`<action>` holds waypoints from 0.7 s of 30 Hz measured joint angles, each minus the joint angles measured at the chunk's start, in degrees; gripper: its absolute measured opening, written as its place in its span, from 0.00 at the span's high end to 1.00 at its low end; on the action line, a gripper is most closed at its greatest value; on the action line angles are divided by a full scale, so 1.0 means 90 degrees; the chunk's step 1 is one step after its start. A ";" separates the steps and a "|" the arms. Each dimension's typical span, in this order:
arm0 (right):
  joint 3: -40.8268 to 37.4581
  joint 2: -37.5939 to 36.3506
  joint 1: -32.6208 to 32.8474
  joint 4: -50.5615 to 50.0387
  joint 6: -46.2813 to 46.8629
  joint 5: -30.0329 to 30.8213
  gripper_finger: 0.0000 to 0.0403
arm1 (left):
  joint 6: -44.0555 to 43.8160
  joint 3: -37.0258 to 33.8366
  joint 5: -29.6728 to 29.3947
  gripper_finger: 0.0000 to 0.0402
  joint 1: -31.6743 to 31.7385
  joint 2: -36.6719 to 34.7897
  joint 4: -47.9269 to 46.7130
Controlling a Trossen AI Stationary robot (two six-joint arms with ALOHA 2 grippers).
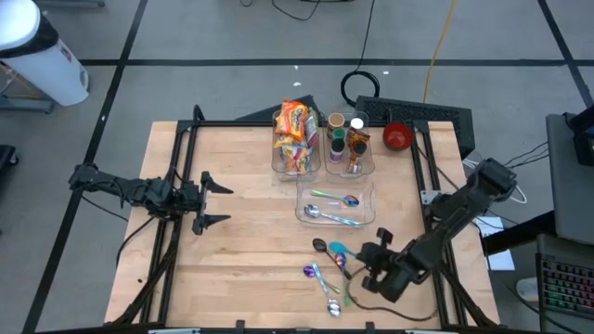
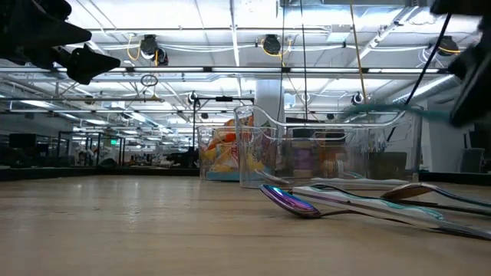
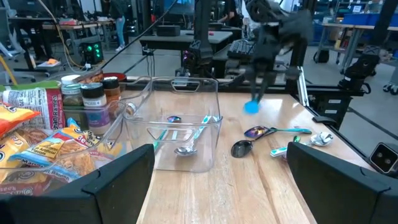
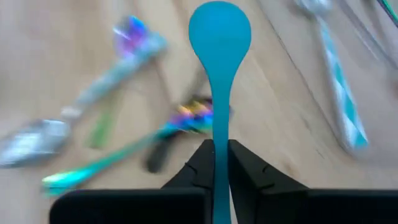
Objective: Pick & Place Food Item
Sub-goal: Put the blue spoon into the bottom transparent bin
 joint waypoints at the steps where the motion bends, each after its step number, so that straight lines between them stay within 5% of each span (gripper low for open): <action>1: 0.0002 -0.0130 0.0057 0.0141 -0.0189 0.0109 0.97 | 0.0000 0.0000 0.0002 0.07 0.0000 0.0000 0.0002; 6: 0.0008 -0.0710 0.0062 0.1361 -0.1569 0.0404 0.96 | 0.0000 0.0000 0.0002 0.07 0.0000 0.0000 0.0003; 11: 0.0016 -0.1057 -0.0576 0.2906 -0.3565 -0.0465 0.97 | 0.0000 0.0000 0.0002 0.07 0.0000 0.0001 0.0004; 21: 0.0076 -0.1529 -0.2986 0.2050 -0.5959 -0.1920 0.97 | 0.0002 0.0000 0.0002 0.07 0.0000 0.0002 0.0005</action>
